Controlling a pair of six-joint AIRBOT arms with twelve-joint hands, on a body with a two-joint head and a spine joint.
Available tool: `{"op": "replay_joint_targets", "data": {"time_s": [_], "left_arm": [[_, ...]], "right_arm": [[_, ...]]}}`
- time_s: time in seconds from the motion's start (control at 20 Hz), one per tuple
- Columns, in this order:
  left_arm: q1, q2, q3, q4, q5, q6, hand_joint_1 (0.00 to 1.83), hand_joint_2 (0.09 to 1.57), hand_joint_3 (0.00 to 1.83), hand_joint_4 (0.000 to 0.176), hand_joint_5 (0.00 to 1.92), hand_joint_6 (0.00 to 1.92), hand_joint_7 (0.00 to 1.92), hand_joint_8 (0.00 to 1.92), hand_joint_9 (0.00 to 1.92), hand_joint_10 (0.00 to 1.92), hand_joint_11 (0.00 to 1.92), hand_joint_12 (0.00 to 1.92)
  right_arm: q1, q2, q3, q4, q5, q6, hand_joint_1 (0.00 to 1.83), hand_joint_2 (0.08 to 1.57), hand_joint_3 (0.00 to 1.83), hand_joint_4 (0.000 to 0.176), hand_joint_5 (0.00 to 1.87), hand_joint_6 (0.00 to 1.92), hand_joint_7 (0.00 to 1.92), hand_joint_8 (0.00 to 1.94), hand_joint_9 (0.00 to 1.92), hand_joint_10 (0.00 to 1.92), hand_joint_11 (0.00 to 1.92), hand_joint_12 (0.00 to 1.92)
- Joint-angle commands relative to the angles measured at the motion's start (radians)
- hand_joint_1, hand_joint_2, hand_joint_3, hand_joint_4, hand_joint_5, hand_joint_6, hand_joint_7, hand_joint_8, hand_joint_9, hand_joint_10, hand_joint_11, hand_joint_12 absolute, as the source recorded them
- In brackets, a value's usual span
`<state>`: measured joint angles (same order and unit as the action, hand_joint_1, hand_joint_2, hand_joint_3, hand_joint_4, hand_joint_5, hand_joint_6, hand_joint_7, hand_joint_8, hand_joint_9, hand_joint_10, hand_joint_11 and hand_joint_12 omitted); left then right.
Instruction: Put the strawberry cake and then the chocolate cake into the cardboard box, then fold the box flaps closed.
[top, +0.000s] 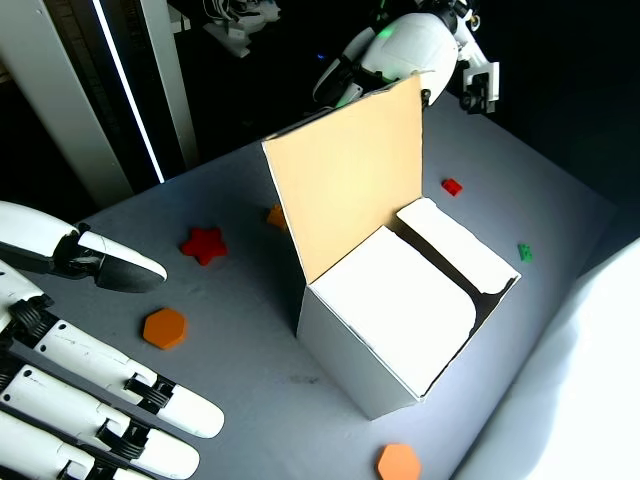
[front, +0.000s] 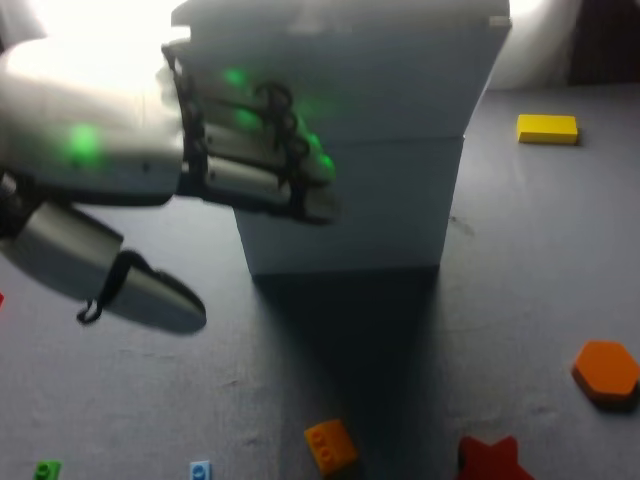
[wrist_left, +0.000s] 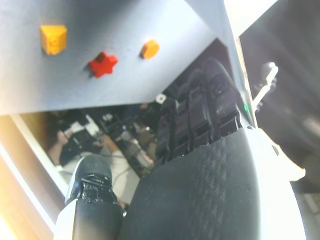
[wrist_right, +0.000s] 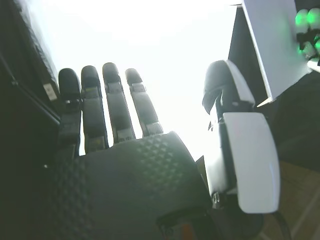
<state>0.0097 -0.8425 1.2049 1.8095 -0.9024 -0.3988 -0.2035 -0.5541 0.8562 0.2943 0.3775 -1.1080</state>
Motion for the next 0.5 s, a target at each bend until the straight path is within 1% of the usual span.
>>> {"op": "replay_joint_targets", "data": {"time_s": [0.0,0.05,0.1,0.2,0.25,0.3,0.35,0.45], "left_arm": [[-0.016,-0.007,0.016,-0.075,0.000,-0.002,0.00,1.22,0.00,0.033,0.13,0.01,0.12,0.00,0.14,0.00,0.00,0.58],[-0.022,-0.023,0.037,-0.070,0.000,-0.002,0.00,1.22,0.00,0.032,0.14,0.01,0.11,0.00,0.14,0.00,0.00,0.58],[-0.028,-0.042,0.063,-0.069,0.000,-0.002,0.00,1.21,0.00,0.039,0.16,0.01,0.12,0.00,0.14,0.00,0.00,0.61],[-0.041,-0.108,0.153,-0.069,-0.003,-0.002,0.00,1.21,0.00,0.036,0.16,0.00,0.12,0.00,0.14,0.00,0.00,0.60],[-0.045,-0.132,0.186,-0.069,-0.006,-0.002,0.00,1.22,0.00,0.037,0.13,0.01,0.12,0.00,0.14,0.00,0.00,0.55],[-0.049,-0.171,0.238,-0.069,-0.008,-0.002,0.00,1.22,0.00,0.039,0.13,0.01,0.12,0.00,0.14,0.00,0.00,0.54],[-0.049,-0.221,0.306,-0.069,-0.010,-0.002,0.00,1.22,0.00,0.038,0.13,0.00,0.13,0.00,0.15,0.00,0.00,0.55],[-0.049,-0.295,0.407,-0.071,-0.014,-0.002,0.00,1.22,0.00,0.038,0.13,0.00,0.13,0.00,0.14,0.00,0.00,0.54]], "right_arm": [[0.013,0.014,0.002,0.001,0.122,-0.001,0.02,1.25,0.00,0.000,0.09,0.00,0.17,0.00,0.16,0.02,0.00,0.50],[0.013,0.014,0.002,0.001,0.120,-0.001,0.01,1.26,0.00,0.000,0.06,0.00,0.15,0.00,0.14,0.01,0.00,0.50],[0.013,0.013,0.002,0.001,0.119,-0.001,0.02,1.26,0.00,0.000,0.08,0.01,0.16,0.00,0.15,0.01,0.00,0.61],[0.013,0.013,0.002,0.000,0.115,-0.001,0.00,1.26,0.00,0.000,0.08,0.01,0.17,0.00,0.17,0.02,0.00,0.78],[0.013,0.013,0.002,0.000,0.114,-0.001,0.00,1.25,0.00,0.000,0.09,0.01,0.18,0.00,0.18,0.02,0.00,0.79],[0.014,0.012,0.002,0.000,0.113,-0.001,0.00,1.25,0.00,0.000,0.09,0.01,0.18,0.00,0.18,0.02,0.00,0.80],[0.015,0.012,0.002,0.000,0.113,-0.001,0.01,1.24,0.00,0.000,0.10,0.01,0.18,0.00,0.18,0.02,0.00,0.77],[0.015,0.011,0.002,0.000,0.112,-0.001,0.03,1.24,0.00,0.000,0.10,0.01,0.18,0.00,0.17,0.02,0.00,0.75]]}}
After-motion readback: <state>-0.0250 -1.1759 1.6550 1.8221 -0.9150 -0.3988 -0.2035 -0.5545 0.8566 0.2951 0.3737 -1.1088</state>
